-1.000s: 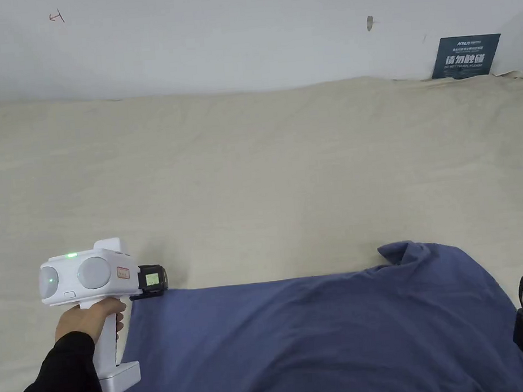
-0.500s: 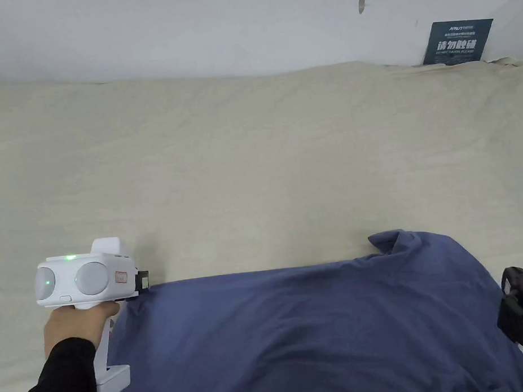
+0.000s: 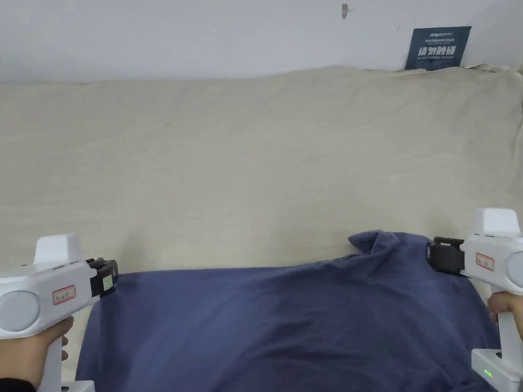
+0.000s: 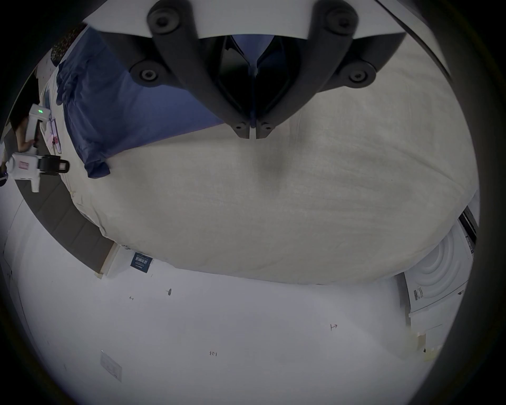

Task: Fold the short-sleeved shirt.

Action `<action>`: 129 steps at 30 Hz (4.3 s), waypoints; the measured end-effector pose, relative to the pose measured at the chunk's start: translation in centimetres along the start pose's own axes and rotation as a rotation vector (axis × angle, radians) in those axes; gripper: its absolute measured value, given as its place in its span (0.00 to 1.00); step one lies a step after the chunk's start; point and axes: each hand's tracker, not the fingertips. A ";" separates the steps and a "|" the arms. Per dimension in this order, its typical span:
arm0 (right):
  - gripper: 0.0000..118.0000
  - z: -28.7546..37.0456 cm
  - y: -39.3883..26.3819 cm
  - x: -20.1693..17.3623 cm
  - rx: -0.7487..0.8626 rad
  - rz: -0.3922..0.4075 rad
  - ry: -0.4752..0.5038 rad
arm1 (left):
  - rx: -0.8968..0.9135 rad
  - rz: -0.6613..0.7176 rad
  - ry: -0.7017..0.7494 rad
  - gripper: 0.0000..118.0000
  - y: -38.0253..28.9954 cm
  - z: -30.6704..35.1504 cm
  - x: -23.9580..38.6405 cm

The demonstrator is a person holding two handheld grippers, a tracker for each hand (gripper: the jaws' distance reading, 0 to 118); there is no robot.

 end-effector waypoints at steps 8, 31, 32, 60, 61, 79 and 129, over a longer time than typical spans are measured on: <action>0.57 -5.8 0.3 -0.4 -0.167 0.006 -0.043 | -0.009 0.017 0.012 0.00 -0.4 0.3 -0.7; 0.02 16.8 -5.8 0.2 0.207 0.014 0.080 | 0.024 0.086 0.049 0.00 -3.8 8.4 -1.3; 0.02 17.9 -6.7 0.4 0.217 0.002 0.081 | 0.031 0.089 0.046 0.00 -4.3 9.3 -1.4; 0.02 19.0 -26.0 3.5 -0.061 -0.108 0.035 | -0.147 0.045 0.106 0.00 -21.6 13.1 -2.7; 0.02 18.4 -26.3 3.6 -0.079 -0.111 0.027 | -0.152 0.041 0.111 0.00 -21.9 12.9 -2.6; 0.69 25.0 -21.0 1.0 0.190 -0.070 -0.011 | 0.114 0.096 0.125 0.90 -18.8 17.0 0.9; 0.00 31.6 -14.8 -6.0 0.631 0.053 -0.022 | 0.177 0.275 -0.219 0.00 -12.1 20.0 -3.5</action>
